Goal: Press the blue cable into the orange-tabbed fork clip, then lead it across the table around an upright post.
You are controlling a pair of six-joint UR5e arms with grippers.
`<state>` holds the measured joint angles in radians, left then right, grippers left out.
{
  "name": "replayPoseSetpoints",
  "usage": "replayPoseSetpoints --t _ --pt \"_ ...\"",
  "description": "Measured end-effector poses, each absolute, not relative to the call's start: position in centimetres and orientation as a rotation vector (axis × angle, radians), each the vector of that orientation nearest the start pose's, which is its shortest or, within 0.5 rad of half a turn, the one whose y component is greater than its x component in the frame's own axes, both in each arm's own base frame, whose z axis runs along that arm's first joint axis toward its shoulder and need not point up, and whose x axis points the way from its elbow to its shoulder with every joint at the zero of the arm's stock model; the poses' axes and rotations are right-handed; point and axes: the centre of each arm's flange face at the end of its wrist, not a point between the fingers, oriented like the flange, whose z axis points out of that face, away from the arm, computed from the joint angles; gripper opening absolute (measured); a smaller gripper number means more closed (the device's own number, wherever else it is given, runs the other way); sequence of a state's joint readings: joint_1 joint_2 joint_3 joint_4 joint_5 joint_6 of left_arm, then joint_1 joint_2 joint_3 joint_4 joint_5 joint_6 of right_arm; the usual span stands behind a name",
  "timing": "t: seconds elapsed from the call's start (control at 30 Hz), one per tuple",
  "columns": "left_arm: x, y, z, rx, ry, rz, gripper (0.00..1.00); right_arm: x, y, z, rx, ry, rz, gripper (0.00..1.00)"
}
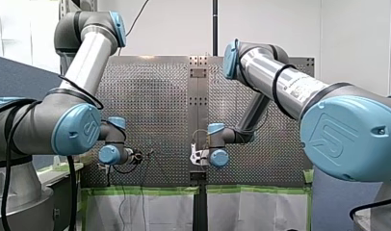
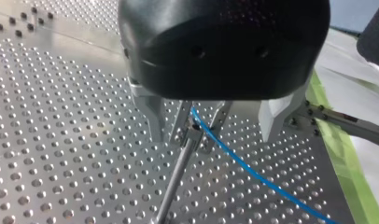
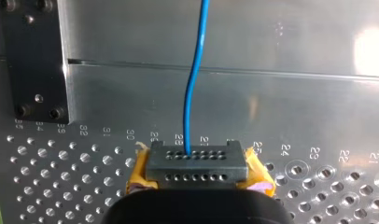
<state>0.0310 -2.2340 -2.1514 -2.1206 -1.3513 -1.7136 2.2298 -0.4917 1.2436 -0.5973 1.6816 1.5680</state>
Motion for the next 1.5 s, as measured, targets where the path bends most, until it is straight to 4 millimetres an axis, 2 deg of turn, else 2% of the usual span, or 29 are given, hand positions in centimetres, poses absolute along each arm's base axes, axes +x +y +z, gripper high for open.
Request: replayPoseSetpoints --t 1.5 --pt "45.5 -15.2 0.4 0.095 1.830 -0.261 1.00 55.0 -51.5 -2.0 1.747 -0.965 1.481 0.00"
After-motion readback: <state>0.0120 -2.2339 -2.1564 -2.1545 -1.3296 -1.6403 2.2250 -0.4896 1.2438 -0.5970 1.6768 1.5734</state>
